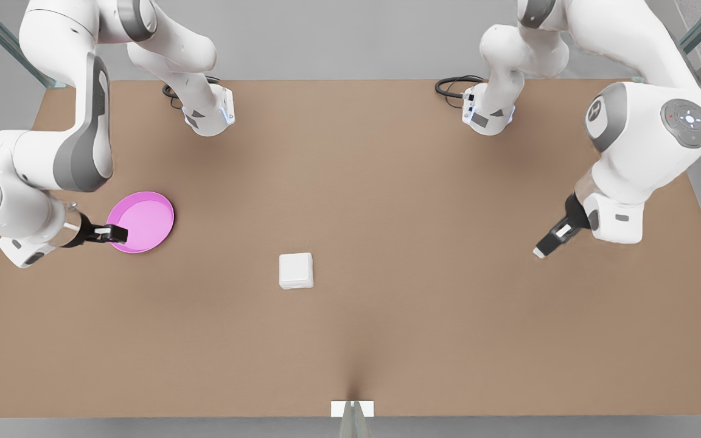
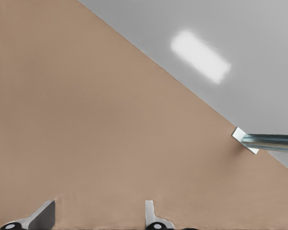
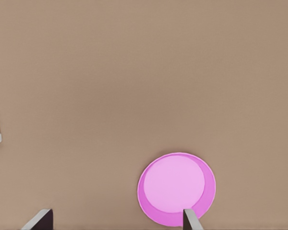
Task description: Pack egg into the box and close the box lid
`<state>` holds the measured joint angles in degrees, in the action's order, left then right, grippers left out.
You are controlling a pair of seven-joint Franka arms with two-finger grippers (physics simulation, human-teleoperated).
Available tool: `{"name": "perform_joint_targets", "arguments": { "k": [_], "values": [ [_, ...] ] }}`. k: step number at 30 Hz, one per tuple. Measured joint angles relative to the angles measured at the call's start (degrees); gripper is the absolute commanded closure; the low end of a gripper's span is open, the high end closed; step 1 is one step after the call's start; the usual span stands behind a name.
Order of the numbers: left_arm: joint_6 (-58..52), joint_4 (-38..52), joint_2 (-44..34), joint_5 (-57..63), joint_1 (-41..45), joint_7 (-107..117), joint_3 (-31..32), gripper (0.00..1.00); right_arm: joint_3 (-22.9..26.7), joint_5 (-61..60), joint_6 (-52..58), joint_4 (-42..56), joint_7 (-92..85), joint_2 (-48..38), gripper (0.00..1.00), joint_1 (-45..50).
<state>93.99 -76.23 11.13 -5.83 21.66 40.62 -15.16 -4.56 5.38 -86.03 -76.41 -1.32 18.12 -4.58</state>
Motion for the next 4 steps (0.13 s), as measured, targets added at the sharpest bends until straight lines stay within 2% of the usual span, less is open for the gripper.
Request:
{"name": "perform_joint_targets", "arguments": {
  "k": [4],
  "values": [
    [-6.66,-3.77,-3.64,4.95,-1.6,-11.07,3.18,0.0,0.0,-0.19,0.11,0.01,-0.38,-0.01,0.0,-0.17]
  ]
}}
